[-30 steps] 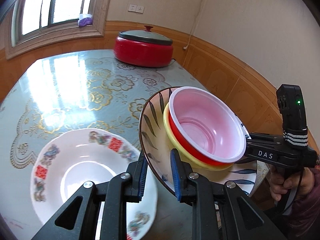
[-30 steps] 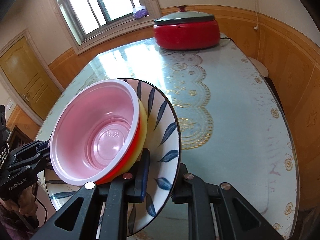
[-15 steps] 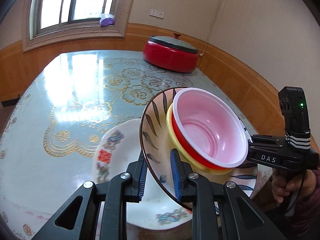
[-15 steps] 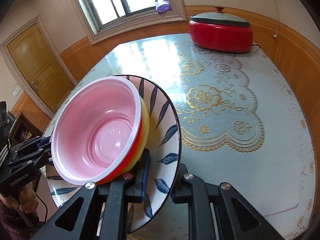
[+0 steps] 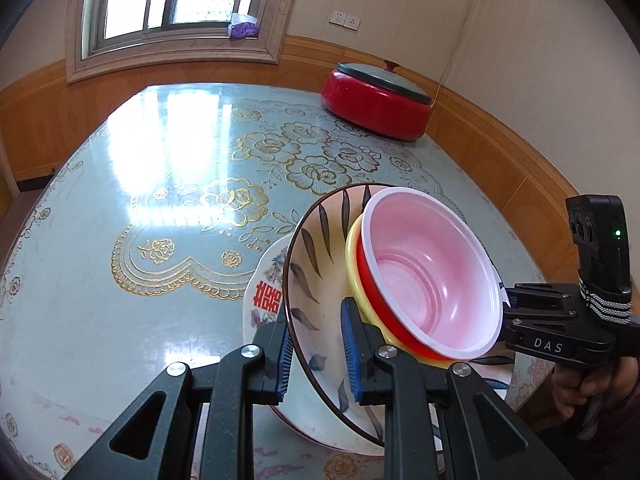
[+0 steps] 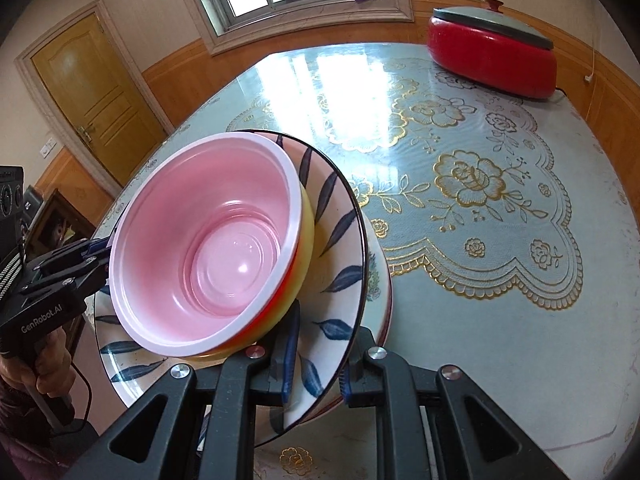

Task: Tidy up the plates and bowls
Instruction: 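Lower the nested bowl stack onto the plate stack with both grippers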

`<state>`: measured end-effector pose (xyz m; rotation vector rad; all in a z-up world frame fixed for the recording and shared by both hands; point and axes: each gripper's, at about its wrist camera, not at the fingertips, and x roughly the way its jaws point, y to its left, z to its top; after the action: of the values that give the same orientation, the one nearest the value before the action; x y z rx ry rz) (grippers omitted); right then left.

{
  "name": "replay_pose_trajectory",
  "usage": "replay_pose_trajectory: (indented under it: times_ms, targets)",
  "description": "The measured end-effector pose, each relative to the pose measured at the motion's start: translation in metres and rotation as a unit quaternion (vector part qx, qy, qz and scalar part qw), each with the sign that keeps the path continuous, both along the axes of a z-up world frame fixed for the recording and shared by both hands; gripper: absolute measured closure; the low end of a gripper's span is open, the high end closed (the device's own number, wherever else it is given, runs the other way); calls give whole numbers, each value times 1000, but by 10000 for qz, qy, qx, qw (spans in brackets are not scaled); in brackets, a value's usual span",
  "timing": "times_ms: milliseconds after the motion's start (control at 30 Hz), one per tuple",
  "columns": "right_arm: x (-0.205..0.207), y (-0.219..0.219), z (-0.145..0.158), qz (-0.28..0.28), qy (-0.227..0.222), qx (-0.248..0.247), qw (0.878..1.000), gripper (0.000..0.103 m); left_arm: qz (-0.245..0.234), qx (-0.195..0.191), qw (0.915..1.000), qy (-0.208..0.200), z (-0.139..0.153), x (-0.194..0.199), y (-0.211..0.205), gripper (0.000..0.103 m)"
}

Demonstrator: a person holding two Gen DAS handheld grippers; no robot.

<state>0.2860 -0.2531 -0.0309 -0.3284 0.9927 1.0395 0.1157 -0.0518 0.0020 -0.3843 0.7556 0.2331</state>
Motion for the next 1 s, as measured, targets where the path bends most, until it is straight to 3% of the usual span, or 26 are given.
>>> replay_pose_trajectory:
  times_ms: [300, 667, 800, 1000]
  targets:
    - [-23, 6, -10, -720, -53, -221, 9971, 88, -741, -199, 9966, 291, -15, 6, 24, 81]
    - [-42, 10, -9, -1826, -636, -306, 9807, 89, -1634, -88, 9860, 315, -23, 18, 36, 81]
    - [-45, 15, -10, -1980, -858, -366, 9757, 87, -1749, 72, 9841, 283, -22, 19, 36, 81]
    - [-53, 14, -10, -1920, -855, -446, 9766, 87, -1907, -25, 9814, 231, -23, 18, 43, 81]
